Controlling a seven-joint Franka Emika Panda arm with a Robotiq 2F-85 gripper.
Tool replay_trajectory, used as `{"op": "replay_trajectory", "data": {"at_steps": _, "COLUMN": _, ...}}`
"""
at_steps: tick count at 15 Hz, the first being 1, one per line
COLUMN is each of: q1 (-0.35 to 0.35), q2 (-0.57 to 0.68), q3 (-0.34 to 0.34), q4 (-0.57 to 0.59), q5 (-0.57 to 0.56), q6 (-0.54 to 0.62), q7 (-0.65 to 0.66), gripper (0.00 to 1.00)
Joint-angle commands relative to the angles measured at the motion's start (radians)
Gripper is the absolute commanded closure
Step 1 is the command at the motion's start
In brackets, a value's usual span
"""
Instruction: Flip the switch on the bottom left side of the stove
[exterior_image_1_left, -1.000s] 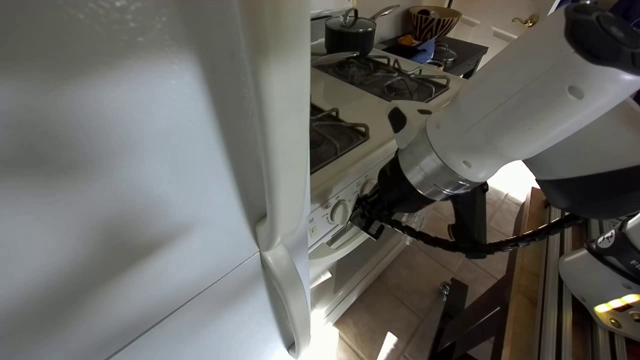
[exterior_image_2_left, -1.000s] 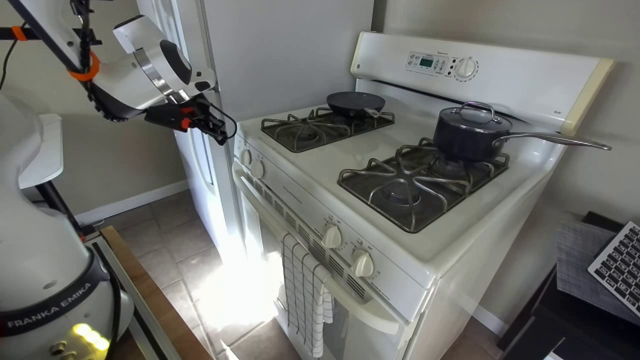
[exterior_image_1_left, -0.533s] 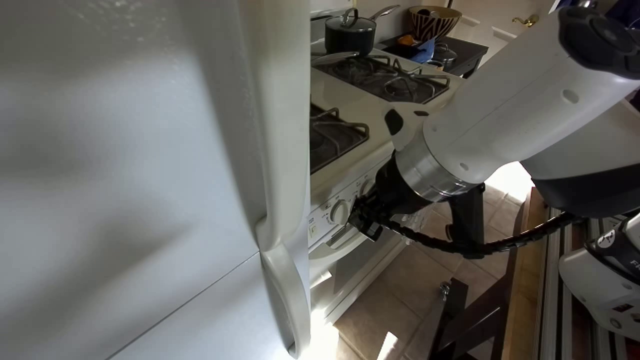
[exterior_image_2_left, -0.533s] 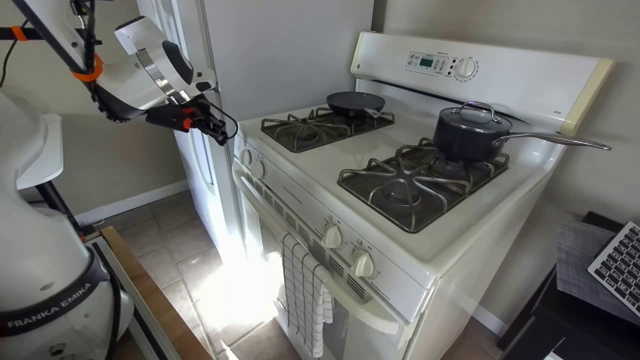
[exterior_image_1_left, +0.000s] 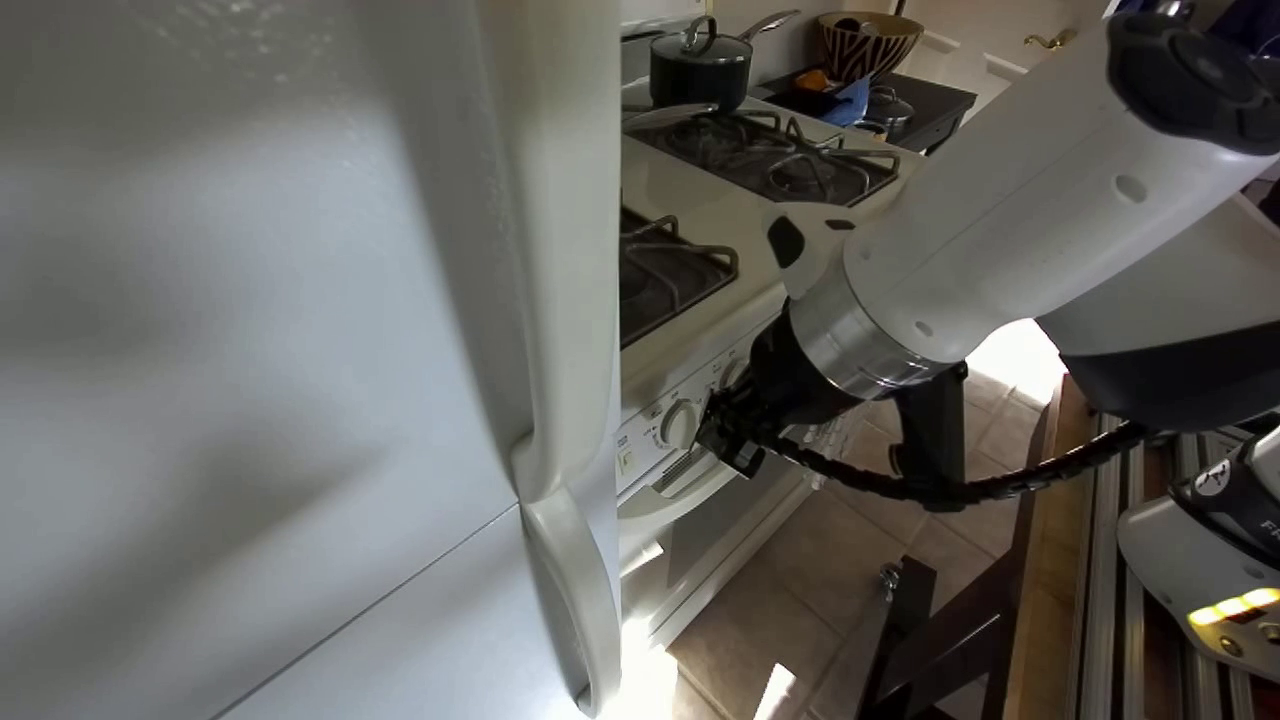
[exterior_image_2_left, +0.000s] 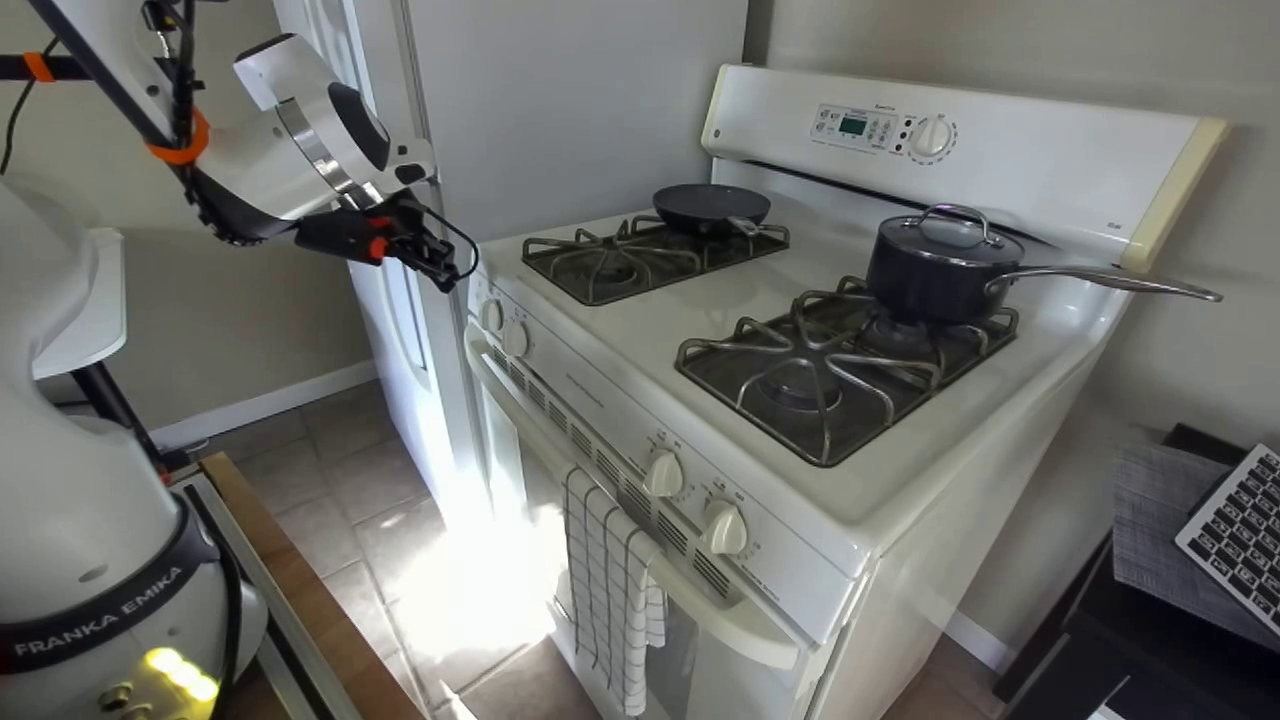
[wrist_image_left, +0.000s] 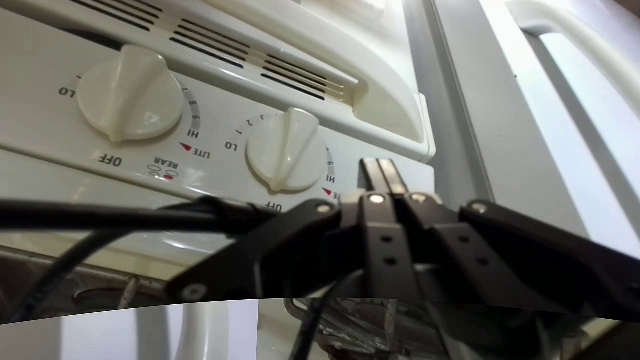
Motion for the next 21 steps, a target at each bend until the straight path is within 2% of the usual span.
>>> {"op": "replay_trajectory", "data": {"at_steps": 1, "q1": -0.037, "q2": 0.025, "q3": 0.03, "q4": 0.008, "q5": -0.052, "q6": -0.002, "q7": 0.059, "gripper": 1.0}}
{"op": "replay_trajectory", "data": {"at_steps": 6, "q1": -0.091, "q2": 0.067, "q3": 0.047, "q4": 0.029, "q5": -0.123, "q6": -0.018, "q7": 0.079, "gripper": 1.0}}
{"op": "replay_trajectory", "data": {"at_steps": 11, "q1": -0.108, "q2": 0.108, "q3": 0.045, "q4": 0.045, "q5": -0.182, "q6": -0.032, "q7": 0.116, "gripper": 1.0}}
{"op": "replay_trajectory", "data": {"at_steps": 17, "q1": -0.075, "q2": 0.178, "q3": 0.028, "q4": 0.091, "q5": -0.311, "q6": -0.081, "q7": 0.192, "gripper": 1.0}}
{"op": "replay_trajectory", "data": {"at_steps": 21, "q1": -0.023, "q2": 0.252, "q3": 0.001, "q4": 0.147, "q5": -0.457, "q6": -0.148, "q7": 0.282, "gripper": 1.0}}
